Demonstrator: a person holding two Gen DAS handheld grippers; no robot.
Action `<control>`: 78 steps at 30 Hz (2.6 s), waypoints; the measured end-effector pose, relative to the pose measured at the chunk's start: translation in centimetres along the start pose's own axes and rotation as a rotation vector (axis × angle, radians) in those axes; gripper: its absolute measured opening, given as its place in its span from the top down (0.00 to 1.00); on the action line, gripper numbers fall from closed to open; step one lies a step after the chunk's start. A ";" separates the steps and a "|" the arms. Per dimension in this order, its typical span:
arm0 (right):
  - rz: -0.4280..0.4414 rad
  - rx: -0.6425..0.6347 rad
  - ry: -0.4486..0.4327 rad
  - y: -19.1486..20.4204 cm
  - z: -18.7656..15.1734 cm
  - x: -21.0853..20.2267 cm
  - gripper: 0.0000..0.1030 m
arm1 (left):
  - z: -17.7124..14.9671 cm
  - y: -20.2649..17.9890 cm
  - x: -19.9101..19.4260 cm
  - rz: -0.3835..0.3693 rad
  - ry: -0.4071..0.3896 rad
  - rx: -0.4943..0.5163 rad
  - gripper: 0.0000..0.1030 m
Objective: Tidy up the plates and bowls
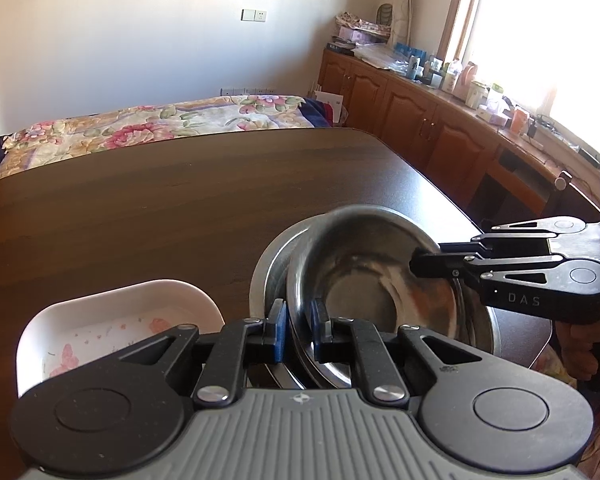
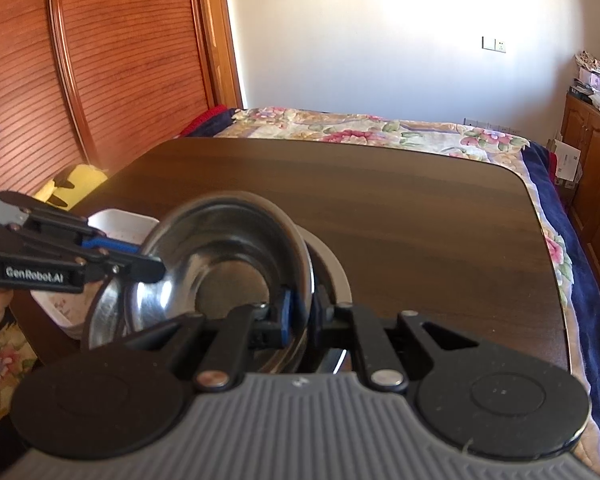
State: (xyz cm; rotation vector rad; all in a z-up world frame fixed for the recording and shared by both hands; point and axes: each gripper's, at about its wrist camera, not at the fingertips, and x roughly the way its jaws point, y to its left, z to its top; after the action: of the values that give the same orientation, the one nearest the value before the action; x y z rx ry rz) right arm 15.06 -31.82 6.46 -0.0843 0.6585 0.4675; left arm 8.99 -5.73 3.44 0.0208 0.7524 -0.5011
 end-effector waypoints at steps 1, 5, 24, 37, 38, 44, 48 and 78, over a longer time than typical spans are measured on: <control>0.001 0.000 0.002 0.0 0.0 0.0 0.87 | 0.0 0.0 0.0 0.000 0.000 0.001 0.88; -0.003 -0.003 0.001 0.0 -0.1 0.0 0.87 | -0.1 -0.1 -0.2 0.005 -0.009 0.000 0.88; -0.040 -0.022 -0.062 0.2 -0.3 -1.1 0.85 | -0.8 -0.6 -2.0 0.016 -0.082 0.015 0.88; -0.019 -0.048 -0.114 0.8 0.1 0.0 0.81 | -1.1 -0.4 -2.0 0.031 -0.099 -0.007 0.84; -0.017 -0.047 -0.118 0.8 0.0 -0.1 0.80 | -1.2 -0.2 -2.0 0.034 -0.106 -0.015 0.80; -0.044 -0.044 -0.173 1.0 -0.7 -1.1 0.78 | -2.2 0.4 -2.0 0.073 -0.147 -0.038 0.58; -0.084 -0.036 -0.223 0.9 -1.6 -1.5 0.52 | -2.7 0.5 -2.1 0.093 -0.182 -0.044 0.45; -0.063 0.131 -0.275 -0.4 -5.3 -0.1 0.69 | -5.1 -1.0 -0.8 0.118 -0.187 -0.022 0.69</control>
State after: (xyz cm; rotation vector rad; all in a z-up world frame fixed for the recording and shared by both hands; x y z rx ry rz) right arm 12.12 -33.40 2.33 0.0823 0.4138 0.3652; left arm 4.76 -5.28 0.34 -0.0017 0.5700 -0.3764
